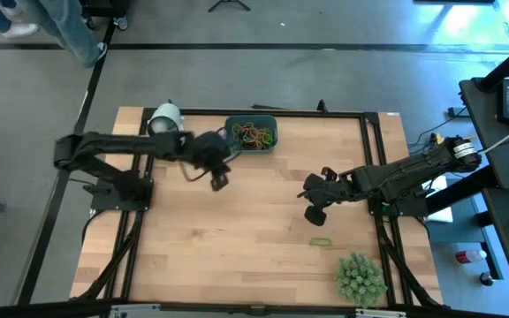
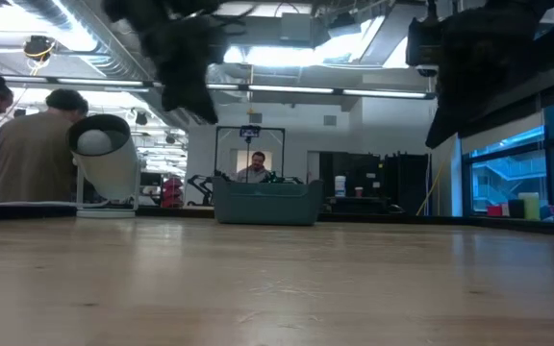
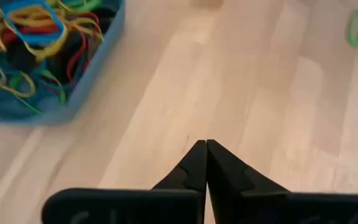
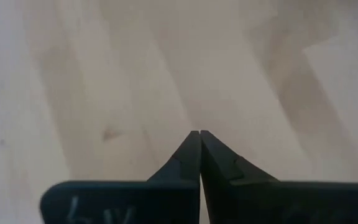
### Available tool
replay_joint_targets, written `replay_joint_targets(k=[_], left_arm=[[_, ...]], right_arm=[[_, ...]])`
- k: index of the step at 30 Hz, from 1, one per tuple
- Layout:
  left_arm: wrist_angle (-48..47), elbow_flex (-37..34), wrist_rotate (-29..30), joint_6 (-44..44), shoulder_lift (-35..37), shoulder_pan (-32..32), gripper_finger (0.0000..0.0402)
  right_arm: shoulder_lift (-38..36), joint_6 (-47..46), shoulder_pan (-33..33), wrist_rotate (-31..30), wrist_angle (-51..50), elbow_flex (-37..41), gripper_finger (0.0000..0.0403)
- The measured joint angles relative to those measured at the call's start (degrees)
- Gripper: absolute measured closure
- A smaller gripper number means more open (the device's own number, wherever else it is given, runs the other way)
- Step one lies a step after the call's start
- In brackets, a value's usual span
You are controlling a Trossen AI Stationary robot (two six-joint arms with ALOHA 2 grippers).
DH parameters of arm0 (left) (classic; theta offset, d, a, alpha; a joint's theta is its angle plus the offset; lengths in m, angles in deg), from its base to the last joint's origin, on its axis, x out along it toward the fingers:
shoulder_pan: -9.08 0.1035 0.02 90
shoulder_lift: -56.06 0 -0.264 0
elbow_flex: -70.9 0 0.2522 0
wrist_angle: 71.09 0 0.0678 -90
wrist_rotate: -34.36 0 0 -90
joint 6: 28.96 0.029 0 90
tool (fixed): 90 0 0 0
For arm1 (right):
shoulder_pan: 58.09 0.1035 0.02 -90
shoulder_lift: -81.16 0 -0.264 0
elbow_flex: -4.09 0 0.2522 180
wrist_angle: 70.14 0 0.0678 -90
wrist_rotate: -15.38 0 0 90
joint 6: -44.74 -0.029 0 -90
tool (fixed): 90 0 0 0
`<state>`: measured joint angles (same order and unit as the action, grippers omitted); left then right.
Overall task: Pick and place rubber bands into bin
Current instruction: Put the green rubber band into the blue bin
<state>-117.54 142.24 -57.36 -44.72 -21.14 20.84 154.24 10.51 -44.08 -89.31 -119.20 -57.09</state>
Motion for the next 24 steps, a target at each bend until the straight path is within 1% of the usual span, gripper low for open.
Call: replay_joint_targets(k=[3, 5, 7, 10, 13, 16, 20, 24], left_arm=[[7.5, -9.7, -0.1, -0.2, 6.2, -1.9, 0.0399], [10.6, -15.0, -0.3, -0.1, 10.1, -2.7, 0.0399], [12.6, -19.0, -0.5, 0.4, 13.4, -3.0, 0.0400], [12.6, -23.5, 0.0, 0.4, 18.1, -3.0, 0.0400], [11.2, -25.9, 0.7, 0.9, 23.1, -3.0, 0.0400], [9.9, -27.5, 0.9, 3.3, 28.0, -2.9, 0.0400], [7.6, -28.1, 1.1, 6.4, 33.8, -2.9, 0.0400], [5.8, -28.1, 2.7, 8.1, 37.6, -2.9, 0.0399]], right_arm=[[0.0, -1.1, 0.7, 3.6, -1.2, 0.0, 0.0400], [0.0, -2.0, 1.6, 6.8, -1.2, 0.0, 0.0401], [0.0, -4.6, 2.8, 8.7, -2.2, 0.0, 0.0401], [0.6, -11.6, 5.0, 10.2, -4.5, -0.1, 0.0401], [2.9, -18.4, 6.5, 12.6, -7.4, -1.9, 0.0401], [6.5, -22.9, 8.0, 14.9, -11.2, -4.6, 0.0402], [12.5, -26.9, 10.1, 19.3, -15.2, -7.8, 0.0402], [18.6, -28.7, 11.8, 23.5, -15.6, -9.3, 0.0400]])
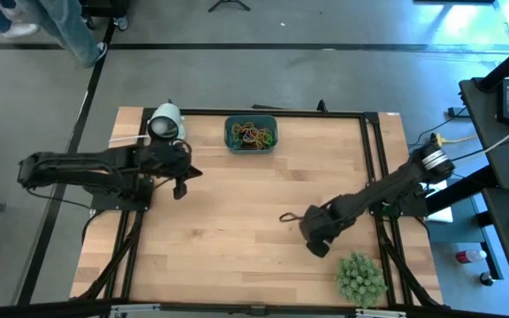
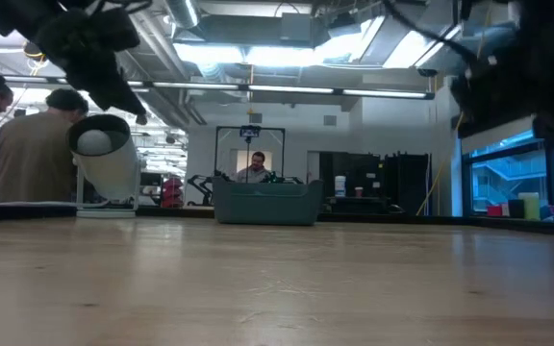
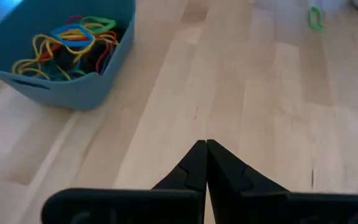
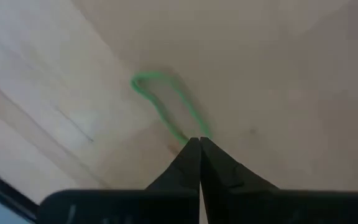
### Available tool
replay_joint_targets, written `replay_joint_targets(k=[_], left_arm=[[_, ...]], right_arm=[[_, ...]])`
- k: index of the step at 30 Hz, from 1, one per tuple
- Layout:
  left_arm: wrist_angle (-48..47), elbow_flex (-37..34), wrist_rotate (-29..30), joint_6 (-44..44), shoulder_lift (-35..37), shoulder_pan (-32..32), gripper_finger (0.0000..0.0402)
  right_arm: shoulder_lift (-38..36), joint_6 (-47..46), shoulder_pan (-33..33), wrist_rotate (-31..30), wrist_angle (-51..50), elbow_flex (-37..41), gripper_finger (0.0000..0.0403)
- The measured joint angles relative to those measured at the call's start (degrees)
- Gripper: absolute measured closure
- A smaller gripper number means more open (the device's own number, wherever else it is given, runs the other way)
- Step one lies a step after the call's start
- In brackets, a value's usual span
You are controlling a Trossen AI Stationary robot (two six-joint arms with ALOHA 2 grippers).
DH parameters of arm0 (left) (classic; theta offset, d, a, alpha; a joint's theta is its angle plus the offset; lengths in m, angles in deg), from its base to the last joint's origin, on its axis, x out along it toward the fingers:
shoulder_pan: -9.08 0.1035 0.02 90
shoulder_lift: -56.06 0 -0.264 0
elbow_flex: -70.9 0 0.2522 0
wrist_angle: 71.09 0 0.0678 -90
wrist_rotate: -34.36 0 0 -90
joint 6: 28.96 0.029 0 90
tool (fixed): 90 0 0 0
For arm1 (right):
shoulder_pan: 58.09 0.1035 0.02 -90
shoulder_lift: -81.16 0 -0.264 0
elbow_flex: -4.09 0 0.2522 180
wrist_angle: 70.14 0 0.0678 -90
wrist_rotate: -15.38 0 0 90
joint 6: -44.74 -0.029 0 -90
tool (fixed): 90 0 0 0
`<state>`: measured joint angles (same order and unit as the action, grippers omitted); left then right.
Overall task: Pick and place rubber bands into bin
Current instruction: Put the green rubber band into the blue bin
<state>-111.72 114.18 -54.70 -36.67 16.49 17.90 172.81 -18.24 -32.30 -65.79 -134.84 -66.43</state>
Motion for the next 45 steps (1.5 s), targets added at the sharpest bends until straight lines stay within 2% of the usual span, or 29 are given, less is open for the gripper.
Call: replay_joint_targets(k=[6, 16, 19, 23, 25, 29, 36, 41, 45], left_arm=[[-1.4, 0.0, -0.6, 3.5, 2.9, 0.0, 0.0400], [-2.3, 0.0, -2.4, 6.6, 2.9, 0.0, 0.0399], [-2.9, 0.0, -2.8, 6.5, 2.9, -0.2, 0.0398], [-2.9, 0.0, -4.0, 6.6, 2.9, -0.2, 0.0400], [-2.8, 0.0, -4.0, 6.6, 2.9, -0.2, 0.0399], [-2.7, 0.0, -4.0, 6.6, 2.8, -0.2, 0.0399], [-2.1, 0.0, -3.9, 6.5, 1.2, -0.2, 0.0399], [-0.3, 0.0, -3.6, 6.5, -1.0, -0.2, 0.0399], [0.2, 0.0, -3.4, 6.4, -2.9, -0.2, 0.0400]], right_arm=[[6.8, 0.3, 1.4, 1.9, 0.5, -0.8, 0.0375], [11.2, 0.3, 1.4, 1.4, 3.4, -1.0, 0.0328], [12.7, -1.1, 1.4, 1.6, 3.9, -1.1, 0.0338], [13.4, -4.3, 1.4, 2.0, 4.4, -1.9, 0.0392], [13.4, -4.5, 1.3, 1.7, 3.1, -3.3, 0.0394], [12.7, -4.2, 0.2, -2.7, 0.6, -8.9, 0.0400], [11.3, -0.7, -4.8, -14.4, -2.4, -20.6, 0.0401], [11.3, 10.0, -12.2, -20.4, -2.4, -29.6, 0.0402], [11.3, 20.8, -19.9, -21.7, -2.3, -35.7, 0.0402]])
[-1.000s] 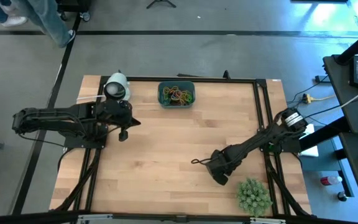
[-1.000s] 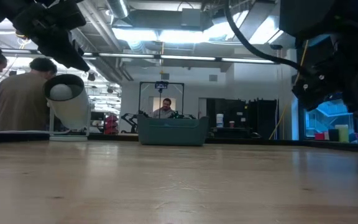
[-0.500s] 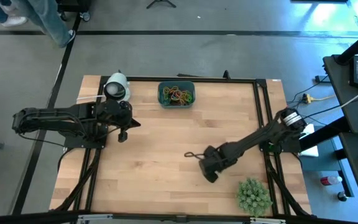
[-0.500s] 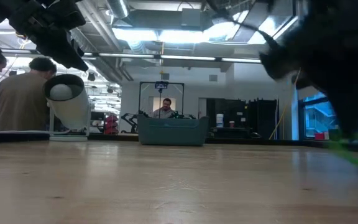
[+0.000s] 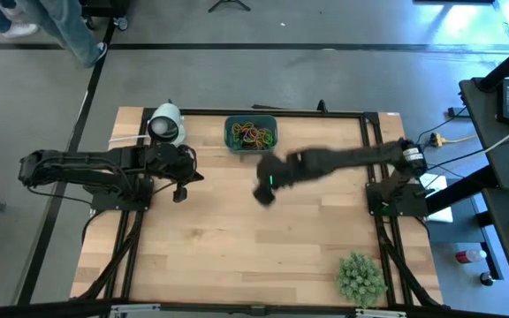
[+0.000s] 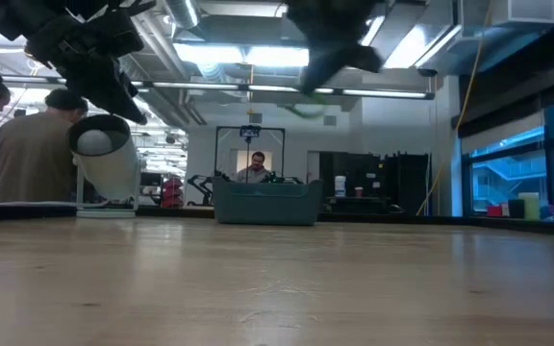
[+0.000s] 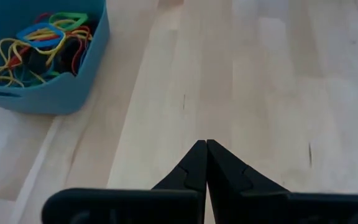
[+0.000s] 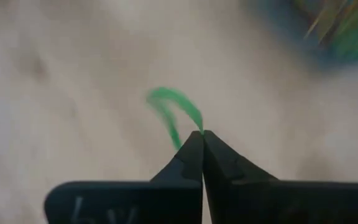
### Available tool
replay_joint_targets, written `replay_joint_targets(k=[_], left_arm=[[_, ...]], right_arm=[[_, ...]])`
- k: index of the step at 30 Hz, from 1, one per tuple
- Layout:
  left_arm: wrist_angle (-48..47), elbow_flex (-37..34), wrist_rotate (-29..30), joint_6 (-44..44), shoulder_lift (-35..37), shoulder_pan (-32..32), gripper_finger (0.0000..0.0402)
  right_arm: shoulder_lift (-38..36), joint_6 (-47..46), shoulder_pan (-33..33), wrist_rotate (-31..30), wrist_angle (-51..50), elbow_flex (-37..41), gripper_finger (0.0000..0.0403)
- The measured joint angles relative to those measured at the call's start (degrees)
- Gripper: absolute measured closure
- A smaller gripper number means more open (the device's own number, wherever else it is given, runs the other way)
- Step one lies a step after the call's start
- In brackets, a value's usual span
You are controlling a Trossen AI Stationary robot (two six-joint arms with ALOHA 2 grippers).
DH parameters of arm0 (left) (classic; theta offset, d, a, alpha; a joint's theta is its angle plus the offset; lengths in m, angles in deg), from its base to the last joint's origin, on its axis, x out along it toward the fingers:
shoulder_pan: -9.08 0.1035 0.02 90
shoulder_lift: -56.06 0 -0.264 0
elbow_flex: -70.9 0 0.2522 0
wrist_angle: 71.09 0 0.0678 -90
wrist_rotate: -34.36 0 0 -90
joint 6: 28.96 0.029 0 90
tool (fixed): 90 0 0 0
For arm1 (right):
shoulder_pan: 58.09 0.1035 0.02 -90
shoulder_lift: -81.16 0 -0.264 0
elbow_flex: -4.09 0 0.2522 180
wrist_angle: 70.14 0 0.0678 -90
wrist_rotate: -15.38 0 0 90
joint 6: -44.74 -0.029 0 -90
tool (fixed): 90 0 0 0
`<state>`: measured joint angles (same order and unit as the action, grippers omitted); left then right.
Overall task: Pick and place rubber bands into bin
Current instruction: Put the green rubber band into the blue bin
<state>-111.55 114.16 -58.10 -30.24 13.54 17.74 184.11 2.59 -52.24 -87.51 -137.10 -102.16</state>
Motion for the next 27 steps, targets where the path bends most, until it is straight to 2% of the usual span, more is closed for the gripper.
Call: replay_joint_targets(k=[4, 9, 16, 20, 27], left_arm=[[-0.1, 0.0, 1.5, 0.0, -1.4, 0.0, 0.0399], [0.7, 0.0, 7.0, -0.5, -2.0, 0.0, 0.0400], [5.2, 0.0, 10.4, -3.0, -2.0, 1.4, 0.0400], [4.9, 0.0, 10.5, -7.0, -2.0, 2.5, 0.0399], [4.0, 0.0, 10.5, -12.2, -2.0, 2.9, 0.0399]], right_arm=[[0.0, 10.6, -8.7, -0.4, 2.8, -4.6, 0.0403], [0.8, 23.2, -18.5, 0.3, 6.9, -9.5, 0.0403], [8.6, 39.3, -27.4, 8.5, 11.4, -17.9, 0.0403], [15.7, 44.1, -30.2, 10.1, 11.0, -21.4, 0.0403], [24.7, 45.5, -33.2, 12.0, 10.2, -23.0, 0.0403]])
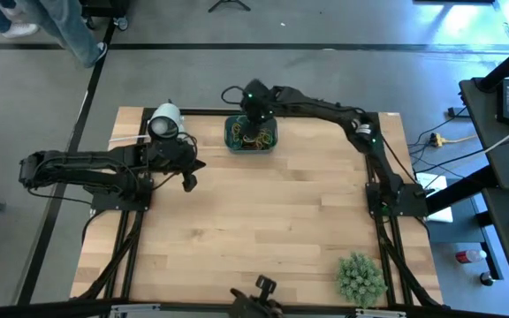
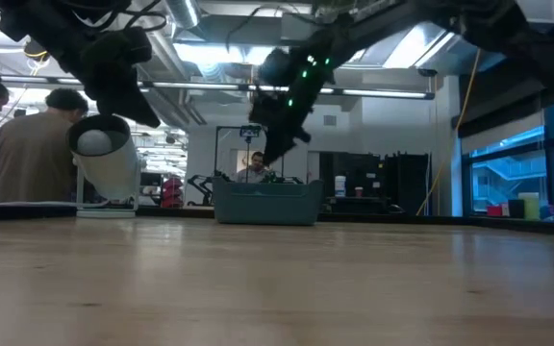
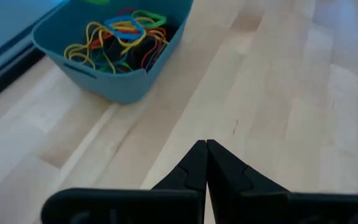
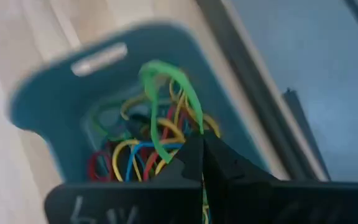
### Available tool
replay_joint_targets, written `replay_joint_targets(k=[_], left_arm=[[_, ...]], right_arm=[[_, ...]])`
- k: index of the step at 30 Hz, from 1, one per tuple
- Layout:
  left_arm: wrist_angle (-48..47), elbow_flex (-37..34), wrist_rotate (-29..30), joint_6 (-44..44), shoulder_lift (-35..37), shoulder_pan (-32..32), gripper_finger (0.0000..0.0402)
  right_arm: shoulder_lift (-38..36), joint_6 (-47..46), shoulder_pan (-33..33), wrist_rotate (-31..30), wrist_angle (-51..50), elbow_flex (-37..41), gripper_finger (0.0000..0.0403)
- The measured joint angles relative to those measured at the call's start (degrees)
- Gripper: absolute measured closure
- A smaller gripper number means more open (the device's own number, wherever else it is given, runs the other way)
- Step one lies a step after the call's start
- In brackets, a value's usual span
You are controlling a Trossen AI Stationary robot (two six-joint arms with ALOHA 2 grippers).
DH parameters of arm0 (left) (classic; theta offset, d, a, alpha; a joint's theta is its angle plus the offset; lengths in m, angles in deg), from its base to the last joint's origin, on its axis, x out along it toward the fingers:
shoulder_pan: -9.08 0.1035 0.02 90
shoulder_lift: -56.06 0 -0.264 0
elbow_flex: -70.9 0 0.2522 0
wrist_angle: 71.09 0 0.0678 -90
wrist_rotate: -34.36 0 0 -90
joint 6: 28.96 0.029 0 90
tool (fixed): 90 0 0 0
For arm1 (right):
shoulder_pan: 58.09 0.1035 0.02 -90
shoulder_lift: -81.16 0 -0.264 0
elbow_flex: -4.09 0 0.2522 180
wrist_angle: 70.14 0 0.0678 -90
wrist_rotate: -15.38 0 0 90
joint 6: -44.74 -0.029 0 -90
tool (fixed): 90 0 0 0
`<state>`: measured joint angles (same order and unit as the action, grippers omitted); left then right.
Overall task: Pick and place rubber bands into bin
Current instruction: Put the green rubber band into the blue bin, then return to Home Position
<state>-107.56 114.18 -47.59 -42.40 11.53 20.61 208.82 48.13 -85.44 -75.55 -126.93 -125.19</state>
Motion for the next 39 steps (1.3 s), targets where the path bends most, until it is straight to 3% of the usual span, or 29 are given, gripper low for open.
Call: replay_joint_targets(k=[7, 17, 24, 31, 39], left_arm=[[-0.2, 0.0, 0.0, -1.0, 0.0, 0.0, 0.0399], [-0.2, 0.0, 0.0, -0.8, 0.0, 0.0, 0.0397], [-0.2, 0.0, -0.1, 4.4, 0.0, 0.0, 0.0399], [-0.4, 0.0, -0.4, 6.1, 0.0, -0.1, 0.0398], [-2.7, 0.0, -1.7, 6.4, 2.0, -2.5, 0.0400]], right_arm=[[4.0, -0.1, -0.6, 0.1, -1.3, 0.0, 0.0390], [3.9, -2.7, -2.2, -0.8, -7.1, 0.0, 0.0312], [3.1, -4.7, -2.3, 0.7, -11.8, 0.0, 0.0275], [-2.9, -8.0, -1.2, 1.0, -11.9, 0.0, 0.0291], [-9.2, -13.1, 4.8, -2.9, -16.3, 0.3, 0.0355]])
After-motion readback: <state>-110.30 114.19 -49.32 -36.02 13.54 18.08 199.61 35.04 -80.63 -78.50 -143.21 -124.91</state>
